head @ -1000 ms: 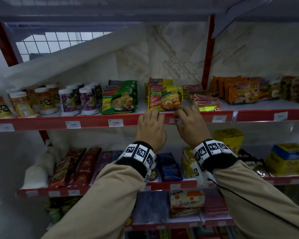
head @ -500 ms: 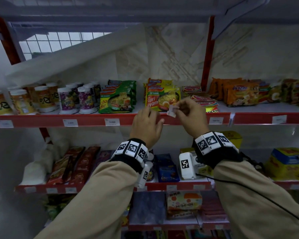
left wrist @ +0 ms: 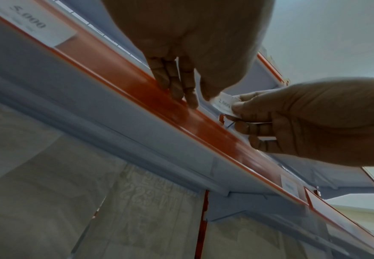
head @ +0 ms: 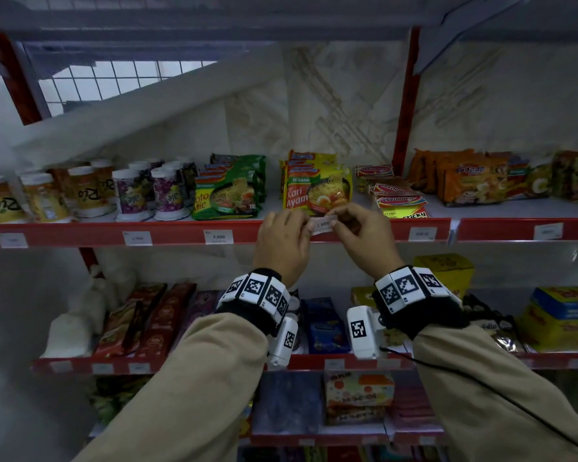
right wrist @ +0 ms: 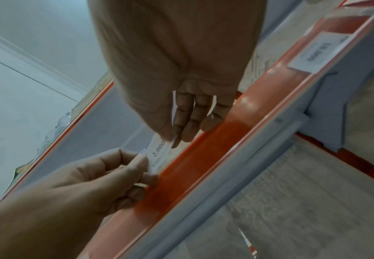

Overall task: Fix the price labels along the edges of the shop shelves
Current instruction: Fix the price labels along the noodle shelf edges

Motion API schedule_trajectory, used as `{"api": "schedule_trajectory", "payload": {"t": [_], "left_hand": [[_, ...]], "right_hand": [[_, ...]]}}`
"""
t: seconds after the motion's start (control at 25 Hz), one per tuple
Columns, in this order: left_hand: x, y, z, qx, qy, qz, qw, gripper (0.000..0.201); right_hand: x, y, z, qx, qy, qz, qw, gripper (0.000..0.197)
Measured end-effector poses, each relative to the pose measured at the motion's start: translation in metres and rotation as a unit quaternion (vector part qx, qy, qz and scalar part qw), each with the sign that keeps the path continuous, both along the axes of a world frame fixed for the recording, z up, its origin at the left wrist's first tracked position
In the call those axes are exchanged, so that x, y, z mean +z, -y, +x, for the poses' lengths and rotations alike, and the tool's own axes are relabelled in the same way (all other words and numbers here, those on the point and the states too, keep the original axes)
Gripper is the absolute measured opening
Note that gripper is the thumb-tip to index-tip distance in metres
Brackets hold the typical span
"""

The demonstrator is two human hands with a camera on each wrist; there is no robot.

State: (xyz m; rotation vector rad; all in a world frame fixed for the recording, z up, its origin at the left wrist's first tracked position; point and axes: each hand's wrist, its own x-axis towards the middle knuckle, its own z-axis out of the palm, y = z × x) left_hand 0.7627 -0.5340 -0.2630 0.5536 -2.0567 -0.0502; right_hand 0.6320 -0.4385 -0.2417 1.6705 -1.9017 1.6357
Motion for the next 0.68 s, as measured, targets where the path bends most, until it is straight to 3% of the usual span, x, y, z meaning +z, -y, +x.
{"api": "schedule_trajectory", "payload": {"t": [0.12,0.28,0.44,0.68], "left_hand": [[0.002,0.000,0.002,-0.015,0.007,0.015,1.000,0.026],[0.005,0.003,0.002,-0.024,-0.002,0.036,0.999,0.024],[0.003,0.006,0.003,-0.033,0.005,0.022,0.999,0.017],[0.003,0.005,0.003,-0.036,-0.009,0.017,0.999,0.019]], "right_hand": [[0.005,0.000,-0.009,-0.034,0.025,-0.019,0.999,0.007],[0.001,0.007,0.001,0.026,0.094,-0.009,0.995,0.002],[0.001,0.010,0.006,0.060,0.080,0.009,0.995,0.016],[0.011,0.007,0.005,0.066,0.076,-0.018,0.995,0.007]]}}
